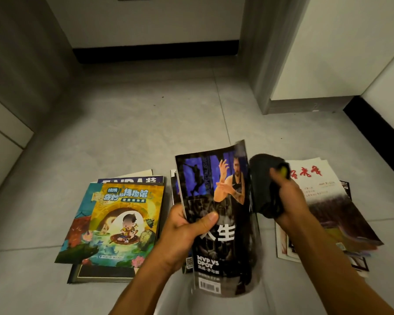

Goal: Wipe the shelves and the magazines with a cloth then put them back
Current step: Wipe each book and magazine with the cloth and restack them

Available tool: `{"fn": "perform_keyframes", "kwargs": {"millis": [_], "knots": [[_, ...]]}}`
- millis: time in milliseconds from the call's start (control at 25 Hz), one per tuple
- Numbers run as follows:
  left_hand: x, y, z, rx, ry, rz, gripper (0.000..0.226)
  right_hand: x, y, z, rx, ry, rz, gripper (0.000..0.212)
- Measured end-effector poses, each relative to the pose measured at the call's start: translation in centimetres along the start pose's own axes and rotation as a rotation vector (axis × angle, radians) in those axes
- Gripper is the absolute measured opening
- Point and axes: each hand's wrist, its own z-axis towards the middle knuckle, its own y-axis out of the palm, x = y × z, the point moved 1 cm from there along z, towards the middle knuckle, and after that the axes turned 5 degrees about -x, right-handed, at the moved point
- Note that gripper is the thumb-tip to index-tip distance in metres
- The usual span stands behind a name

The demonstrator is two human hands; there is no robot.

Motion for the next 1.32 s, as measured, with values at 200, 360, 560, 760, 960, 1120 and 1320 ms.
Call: {"fn": "perform_keyframes", "kwargs": {"millis": [200,360,560,760,960,1120,1320], "knots": [[0.9,-1.1,0.1,0.056,0.009,0.064,0.012,-0.6,0.0,-0.9,-0.29,0.122,0.065,0.036],[-0.3,-1.7,0.4,0.298,-0.103,0.007,0.023,-1.4,0.5,-1.1,-0.306,-0.097,-0.325,0.038],[2.2,-3.1,0.9,0.292,-0.011,0.075,0.046,-6.2,-0.1,-3.0,-0.452,-0.529,-0.712,0.025],[7.1,-2.1,2.6,-0.2,0.073,0.842,0.063,-8.5,2.2,-4.4,-0.709,-0.866,-1.328,0.028],[6.3,-1.3,3.1,-0.088,0.144,0.615,0.02,-6.9,4.9,-7.0,-0.631,-1.083,-1.336,0.045],[5.6,-0.5,1.7,0.029,0.26,0.635,0.026,-3.7,5.5,-7.7,-0.619,-1.163,-1.348,0.062],[5.8,-2.3,1.1,0.161,0.127,0.358,0.01,-2.2,-0.3,-4.3,-0.251,-0.961,-1.343,0.05]]}}
